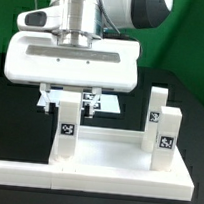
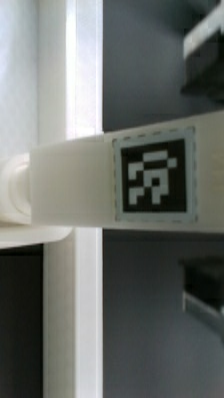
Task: Assemble desk
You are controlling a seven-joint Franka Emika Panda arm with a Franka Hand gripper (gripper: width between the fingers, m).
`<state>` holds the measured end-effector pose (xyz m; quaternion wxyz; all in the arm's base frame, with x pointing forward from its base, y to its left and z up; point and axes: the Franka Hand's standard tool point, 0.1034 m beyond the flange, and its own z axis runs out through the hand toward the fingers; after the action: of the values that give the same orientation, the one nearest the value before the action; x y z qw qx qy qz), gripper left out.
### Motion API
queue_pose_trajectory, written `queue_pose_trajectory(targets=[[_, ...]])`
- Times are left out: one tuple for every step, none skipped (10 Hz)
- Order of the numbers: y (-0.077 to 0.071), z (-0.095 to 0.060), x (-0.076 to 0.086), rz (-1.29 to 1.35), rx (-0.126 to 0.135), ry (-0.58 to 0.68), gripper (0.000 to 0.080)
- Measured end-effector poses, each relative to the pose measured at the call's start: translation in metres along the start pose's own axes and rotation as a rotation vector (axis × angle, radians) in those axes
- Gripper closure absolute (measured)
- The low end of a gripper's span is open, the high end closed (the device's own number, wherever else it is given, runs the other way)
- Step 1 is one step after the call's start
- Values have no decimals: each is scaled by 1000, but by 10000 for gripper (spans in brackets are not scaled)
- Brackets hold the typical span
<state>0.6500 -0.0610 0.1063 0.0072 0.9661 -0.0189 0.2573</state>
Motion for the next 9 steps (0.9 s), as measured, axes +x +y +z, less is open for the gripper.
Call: queue_pose_trajectory(targets=[[0, 0, 0, 0, 0, 0, 211], [0, 0, 0, 0, 0, 0, 211], [0, 0, 0, 0, 0, 0, 161], [0, 0, 0, 0, 0, 0, 153], [0, 0, 0, 1, 0, 0, 153], [0, 0, 0, 1, 0, 0, 153], [0, 0, 0, 1, 0, -1, 150], [0, 0, 0, 3, 4, -6, 150], [-6, -5, 5, 35, 52, -67, 150]])
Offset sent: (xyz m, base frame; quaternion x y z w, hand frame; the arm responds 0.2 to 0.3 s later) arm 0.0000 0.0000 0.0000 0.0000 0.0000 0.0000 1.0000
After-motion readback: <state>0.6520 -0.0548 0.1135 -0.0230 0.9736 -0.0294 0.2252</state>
